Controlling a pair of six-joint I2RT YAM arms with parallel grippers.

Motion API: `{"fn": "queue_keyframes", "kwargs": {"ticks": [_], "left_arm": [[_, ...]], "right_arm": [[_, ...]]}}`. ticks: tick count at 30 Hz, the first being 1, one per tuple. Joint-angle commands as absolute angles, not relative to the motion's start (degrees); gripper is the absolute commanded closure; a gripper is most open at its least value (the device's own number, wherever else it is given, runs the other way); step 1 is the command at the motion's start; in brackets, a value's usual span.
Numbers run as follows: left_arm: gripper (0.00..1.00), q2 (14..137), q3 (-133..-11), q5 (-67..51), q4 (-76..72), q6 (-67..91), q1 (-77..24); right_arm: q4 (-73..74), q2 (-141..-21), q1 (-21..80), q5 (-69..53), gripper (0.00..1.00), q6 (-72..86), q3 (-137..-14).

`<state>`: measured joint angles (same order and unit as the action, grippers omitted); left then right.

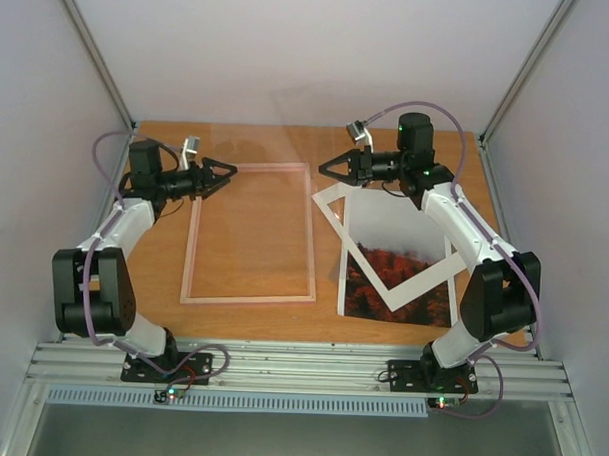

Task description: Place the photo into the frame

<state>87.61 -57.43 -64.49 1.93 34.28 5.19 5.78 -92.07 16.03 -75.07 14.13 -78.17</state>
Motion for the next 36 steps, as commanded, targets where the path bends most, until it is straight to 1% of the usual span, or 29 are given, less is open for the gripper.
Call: {"fn": "queue_keyframes", "kwargs": {"ticks": [1,2,4,8,9,10,12,14,15,17,18,21,22,25,29,33,36], "left_arm": [[0.29,83.76,-56.04,-69.55,-8.84,40.96,5.32],[0.31,83.23,-55.64,-69.89,-8.67,41.24,5.36],[0.40,81.92,-54.67,-69.77,-7.99,41.80,5.33],[0.68,79.61,-53.09,-67.70,-6.87,42.16,5.03],[0.72,79.41,-52.89,-67.28,-7.26,42.49,4.84],[0.74,79.32,-52.83,-66.86,-7.93,43.15,4.31],[0.74,79.60,-53.10,-66.27,-8.84,44.85,3.61],[0.74,79.85,-53.61,-65.38,-6.64,45.00,3.20],[0.74,79.95,-53.84,-64.61,-4.07,43.53,3.07],[0.75,80.21,-55.30,-62.10,5.92,37.94,3.04],[0.78,80.61,-55.74,-60.98,9.57,33.12,2.99],[0.95,82.75,-57.75,-54.82,22.53,23.99,3.12],[0.99,83.50,-58.16,-53.06,26.76,19.66,3.28],[1.00,85.41,-58.21,-48.13,30.24,12.98,3.51],[1.00,89.87,-58.40,-44.64,27.90,12.26,3.51],[1.00,95.83,-62.44,-43.03,28.20,10.74,3.52],[1.00,100.06,-64.46,-42.57,27.63,10.01,3.51]], "right_arm": [[6.23,-89.87,14.94,-76.42,0.99,14.63,-78.62],[6.61,-90.08,14.22,-76.08,0.99,14.41,-78.12],[6.84,-90.77,12.77,-74.88,0.99,14.42,-77.26],[7.69,-92.73,12.17,-73.04,0.99,13.31,-76.92],[7.22,-93.64,12.21,-73.00,0.99,13.73,-76.52],[6.77,-95.11,12.16,-72.84,0.99,14.13,-75.90],[5.38,-97.00,12.04,-72.37,0.99,15.38,-74.36],[2.87,-97.97,12.10,-71.15,0.99,17.05,-72.61],[2.05,-98.48,12.13,-70.47,0.99,17.54,-72.06],[1.64,-99.50,12.34,-69.27,0.99,17.66,-71.30],[1.39,-100.09,12.50,-68.83,0.99,17.37,-70.84],[5.89,-102.26,13.43,-67.41,0.99,12.71,-70.90],[7.12,-103.02,13.79,-67.04,0.99,11.23,-70.92],[10.41,-105.66,14.87,-65.35,0.94,7.45,-71.67],[16.59,-110.68,15.94,-63.06,0.89,1.09,-75.95],[20.65,-115.56,15.95,-60.30,0.84,-2.81,-78.87],[21.11,-118.17,16.04,-57.71,0.84,-3.83,-79.56]]}}
